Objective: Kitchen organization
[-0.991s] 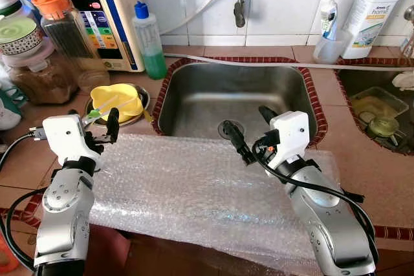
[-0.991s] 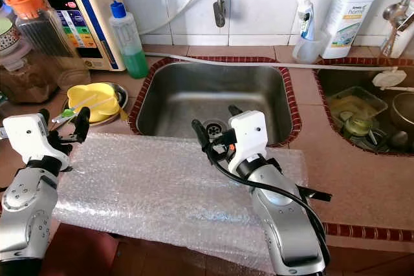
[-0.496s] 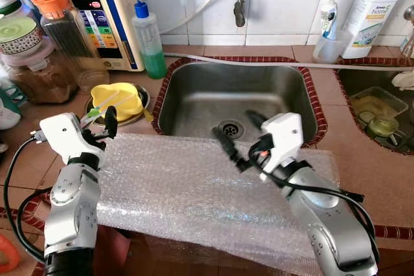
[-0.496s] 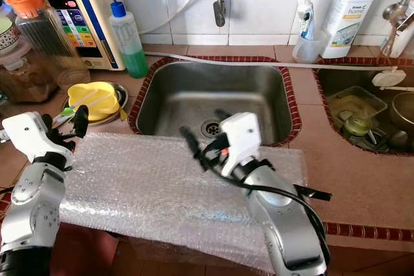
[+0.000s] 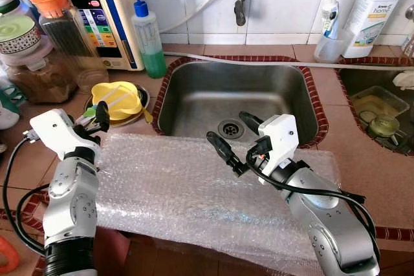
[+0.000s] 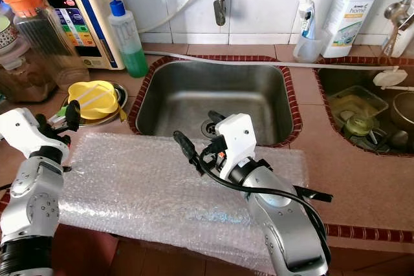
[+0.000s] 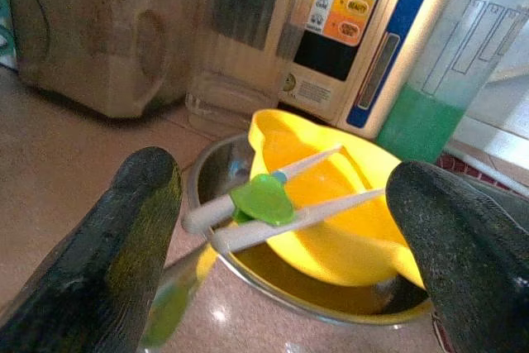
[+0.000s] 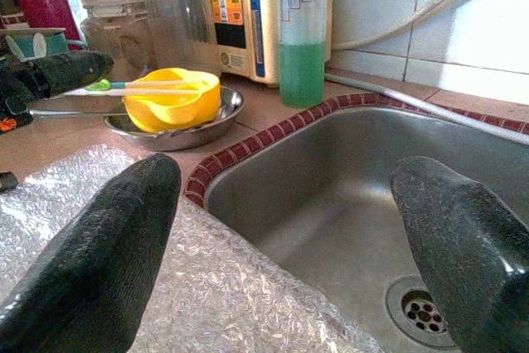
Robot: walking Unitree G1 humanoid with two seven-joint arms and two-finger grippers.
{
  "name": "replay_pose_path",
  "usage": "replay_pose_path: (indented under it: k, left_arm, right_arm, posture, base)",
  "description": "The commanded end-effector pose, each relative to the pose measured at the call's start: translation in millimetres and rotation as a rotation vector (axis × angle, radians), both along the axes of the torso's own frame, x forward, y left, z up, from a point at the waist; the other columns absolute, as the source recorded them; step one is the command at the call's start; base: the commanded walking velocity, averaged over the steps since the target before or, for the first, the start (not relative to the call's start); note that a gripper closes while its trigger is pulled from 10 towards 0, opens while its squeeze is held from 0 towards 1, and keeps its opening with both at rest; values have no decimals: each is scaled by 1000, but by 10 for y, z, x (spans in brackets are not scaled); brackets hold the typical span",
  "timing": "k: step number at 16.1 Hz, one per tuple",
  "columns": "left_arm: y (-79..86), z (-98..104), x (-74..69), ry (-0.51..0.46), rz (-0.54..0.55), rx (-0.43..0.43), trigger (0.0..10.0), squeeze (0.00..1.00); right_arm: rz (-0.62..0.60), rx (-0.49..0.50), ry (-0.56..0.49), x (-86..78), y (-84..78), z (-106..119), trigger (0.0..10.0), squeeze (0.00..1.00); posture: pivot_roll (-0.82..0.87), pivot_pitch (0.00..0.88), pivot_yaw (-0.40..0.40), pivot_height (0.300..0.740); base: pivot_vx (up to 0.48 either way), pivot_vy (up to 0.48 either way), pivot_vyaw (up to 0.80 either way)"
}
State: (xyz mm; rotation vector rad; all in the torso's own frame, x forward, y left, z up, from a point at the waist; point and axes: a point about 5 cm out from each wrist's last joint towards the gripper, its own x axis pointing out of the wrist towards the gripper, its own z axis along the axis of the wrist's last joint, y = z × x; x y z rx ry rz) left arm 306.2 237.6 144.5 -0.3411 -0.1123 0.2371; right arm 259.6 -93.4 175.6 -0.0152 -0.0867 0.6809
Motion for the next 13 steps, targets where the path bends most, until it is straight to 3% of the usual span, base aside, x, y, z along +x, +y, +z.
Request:
replay_pose_path:
  k: [1,6,13]
  left_arm:
    - [82,75,-20,-17,30,10,10000,0]
    - [140,160,-100,-10,70,-63,10000,0]
    - [-32,95,-175,32,-14,-168,10000,0]
  right_arm:
    - [20,12,-10,-31,23,38,10000,0]
    - [80,11,14,-43,54,20,10000,0]
    - [59,8,53,63,-23,48,10000,0]
  posture:
    - [-214,98,96,740]
    - [-204,97,92,740]
    - [-191,105,88,740]
  base:
    - [0,0,0]
    - [0,0,0]
    - [0,0,0]
